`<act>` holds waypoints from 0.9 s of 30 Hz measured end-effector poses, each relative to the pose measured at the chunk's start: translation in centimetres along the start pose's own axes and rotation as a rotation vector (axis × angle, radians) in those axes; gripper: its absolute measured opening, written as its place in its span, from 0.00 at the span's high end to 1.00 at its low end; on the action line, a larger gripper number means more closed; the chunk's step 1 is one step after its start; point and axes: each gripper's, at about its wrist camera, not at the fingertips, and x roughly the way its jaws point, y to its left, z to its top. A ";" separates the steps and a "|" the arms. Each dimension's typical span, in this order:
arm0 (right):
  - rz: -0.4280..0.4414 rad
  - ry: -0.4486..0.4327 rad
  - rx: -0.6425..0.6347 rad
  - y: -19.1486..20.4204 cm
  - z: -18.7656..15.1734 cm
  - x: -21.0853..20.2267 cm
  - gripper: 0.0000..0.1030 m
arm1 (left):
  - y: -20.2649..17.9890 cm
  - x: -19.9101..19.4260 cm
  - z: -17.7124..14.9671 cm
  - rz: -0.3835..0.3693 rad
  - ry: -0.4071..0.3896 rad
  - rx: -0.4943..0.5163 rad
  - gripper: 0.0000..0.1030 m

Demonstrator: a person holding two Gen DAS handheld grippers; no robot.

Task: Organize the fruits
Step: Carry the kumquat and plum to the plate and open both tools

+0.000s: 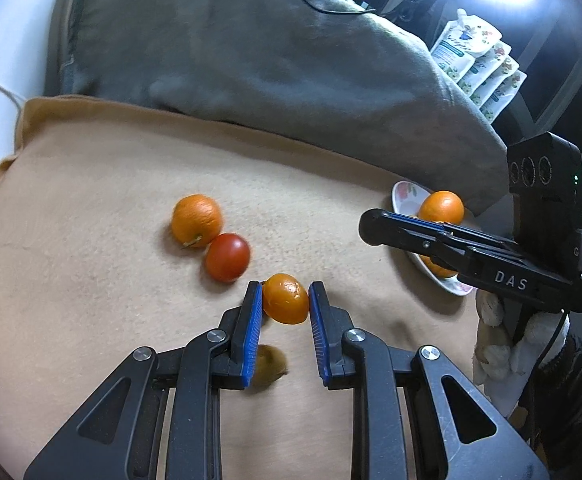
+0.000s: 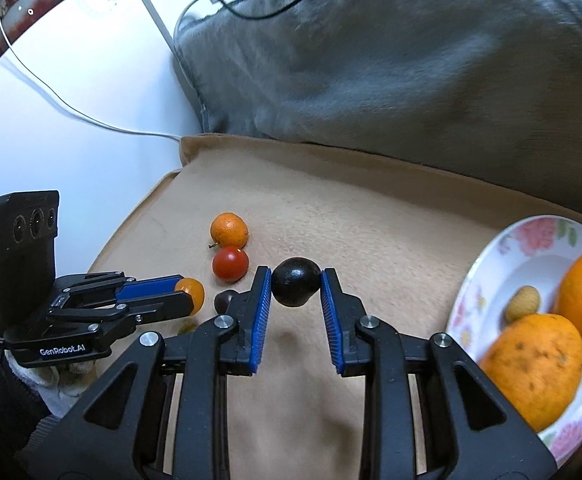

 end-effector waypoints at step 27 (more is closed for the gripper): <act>-0.134 -0.128 0.119 -7.8 -4.1 -9.8 0.74 | -8.7 4.2 2.9 -0.063 -0.012 0.156 0.79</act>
